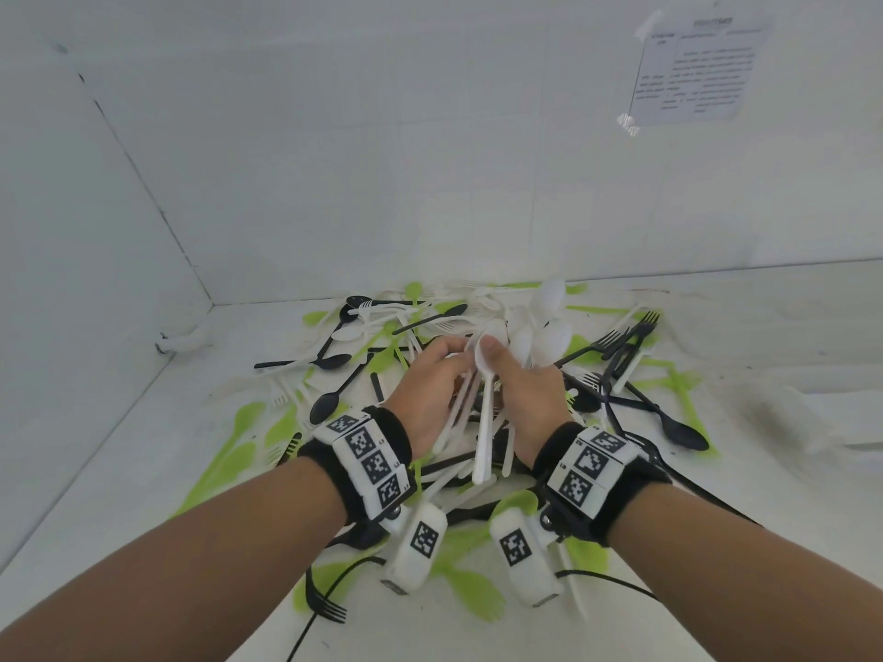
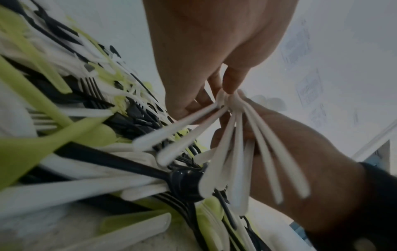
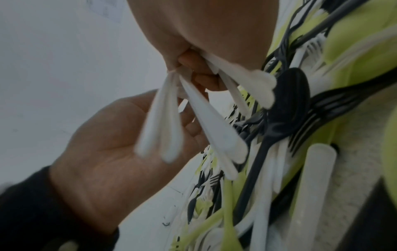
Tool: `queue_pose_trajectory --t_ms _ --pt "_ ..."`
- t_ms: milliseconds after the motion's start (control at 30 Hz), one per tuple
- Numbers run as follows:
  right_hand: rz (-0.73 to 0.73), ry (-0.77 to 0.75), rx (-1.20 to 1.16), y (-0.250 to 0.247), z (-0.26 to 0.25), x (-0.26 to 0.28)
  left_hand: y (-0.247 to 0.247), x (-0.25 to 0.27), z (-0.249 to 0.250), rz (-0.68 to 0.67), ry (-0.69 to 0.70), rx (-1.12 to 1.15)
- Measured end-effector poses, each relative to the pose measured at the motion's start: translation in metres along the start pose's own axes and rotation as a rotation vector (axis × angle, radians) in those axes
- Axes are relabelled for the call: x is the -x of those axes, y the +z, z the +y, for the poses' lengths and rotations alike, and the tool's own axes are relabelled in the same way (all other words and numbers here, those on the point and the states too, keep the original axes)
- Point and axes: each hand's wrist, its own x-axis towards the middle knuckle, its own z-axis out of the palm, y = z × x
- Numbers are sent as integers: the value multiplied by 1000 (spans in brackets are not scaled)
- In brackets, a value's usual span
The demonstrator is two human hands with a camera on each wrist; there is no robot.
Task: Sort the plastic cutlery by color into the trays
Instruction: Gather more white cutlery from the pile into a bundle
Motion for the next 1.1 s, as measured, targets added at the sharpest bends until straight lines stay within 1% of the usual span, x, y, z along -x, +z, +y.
queue_pose_trajectory --t_ms 100,167,233,333,533,600,667,733,800,867,933,1033,1100 --pt "0 53 -15 1 -2 -1 -1 4 2 -58 -30 -16" --pt "-35 100 -39 4 -6 -1 -2 6 3 -75 -21 -51" --pt "-93 136 -34 6 -9 0 -4 8 2 -60 2 -76" --pt "-178 191 13 9 -6 2 -7 10 1 -50 -11 -46" --pt "-268 257 56 12 -2 8 -11 8 -5 -52 -33 -34" --pt "-311 329 70 8 -7 8 -15 6 -6 -32 -54 -4" --pt "-320 412 56 0 -16 7 -22 3 -7 35 -54 9" --pt "-254 452 5 -10 -19 4 -28 -1 -8 97 -26 -2" --pt "-213 457 -48 -17 -18 1 -29 -2 -8 100 -4 20" --pt "-296 462 -37 -15 -19 4 -24 -2 -6 70 4 42" --pt "-383 423 6 -8 -18 9 -18 -3 -4 46 -6 65" --pt "-367 320 78 -1 -12 13 -12 -3 -1 -32 -3 109" --pt "-358 290 101 -2 -9 12 -9 -2 -1 -16 16 62"
